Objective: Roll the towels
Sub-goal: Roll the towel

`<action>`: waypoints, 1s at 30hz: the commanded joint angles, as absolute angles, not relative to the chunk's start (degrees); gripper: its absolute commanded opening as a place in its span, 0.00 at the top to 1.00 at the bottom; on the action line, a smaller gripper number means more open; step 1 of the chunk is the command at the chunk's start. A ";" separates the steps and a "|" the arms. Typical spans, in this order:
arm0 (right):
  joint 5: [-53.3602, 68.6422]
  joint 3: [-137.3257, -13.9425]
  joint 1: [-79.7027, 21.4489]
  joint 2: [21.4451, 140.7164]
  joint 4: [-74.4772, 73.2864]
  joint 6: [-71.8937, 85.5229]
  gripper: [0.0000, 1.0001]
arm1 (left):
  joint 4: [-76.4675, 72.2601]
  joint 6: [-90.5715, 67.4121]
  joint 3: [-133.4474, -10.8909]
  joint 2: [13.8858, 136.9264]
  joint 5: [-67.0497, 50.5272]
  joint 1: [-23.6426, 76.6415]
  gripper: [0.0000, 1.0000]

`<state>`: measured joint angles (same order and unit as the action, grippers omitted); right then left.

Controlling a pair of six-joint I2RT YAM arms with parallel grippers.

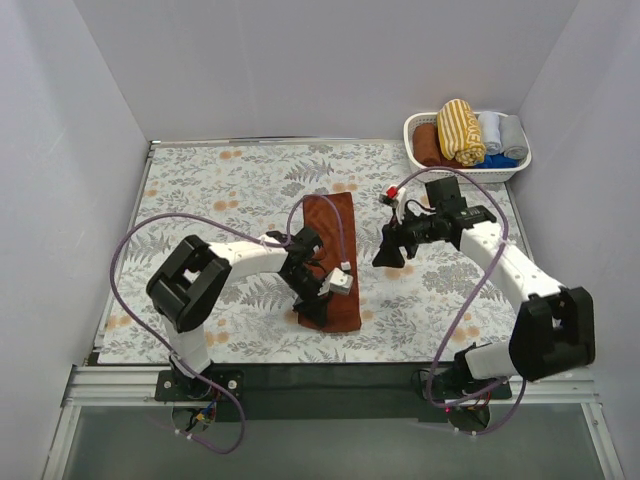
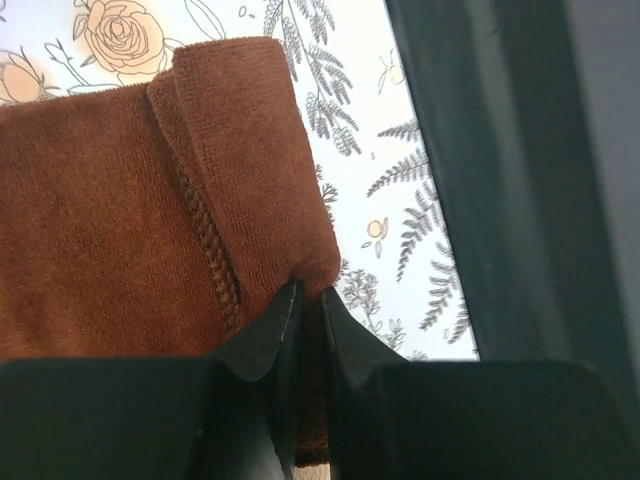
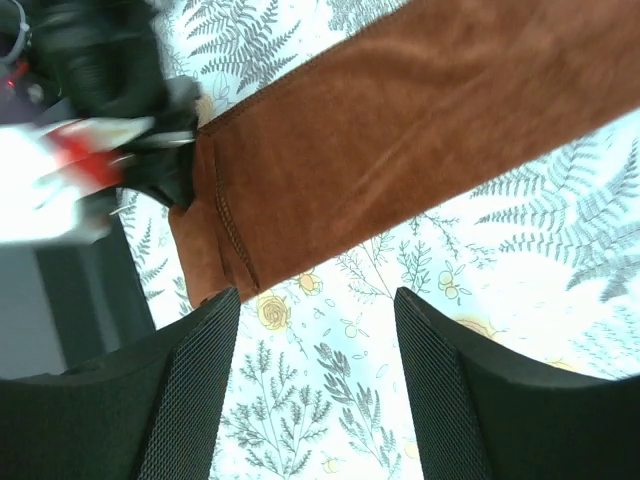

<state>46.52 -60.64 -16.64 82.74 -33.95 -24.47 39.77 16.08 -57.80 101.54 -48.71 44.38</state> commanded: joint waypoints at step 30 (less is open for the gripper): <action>18.72 -41.40 -56.51 84.55 -9.84 -31.82 0.63 | 61.70 21.18 -76.55 132.01 -57.13 30.85 1.00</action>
<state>18.63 -42.11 -56.27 84.68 -11.70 -30.94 69.08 18.41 -77.19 129.88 -70.85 32.49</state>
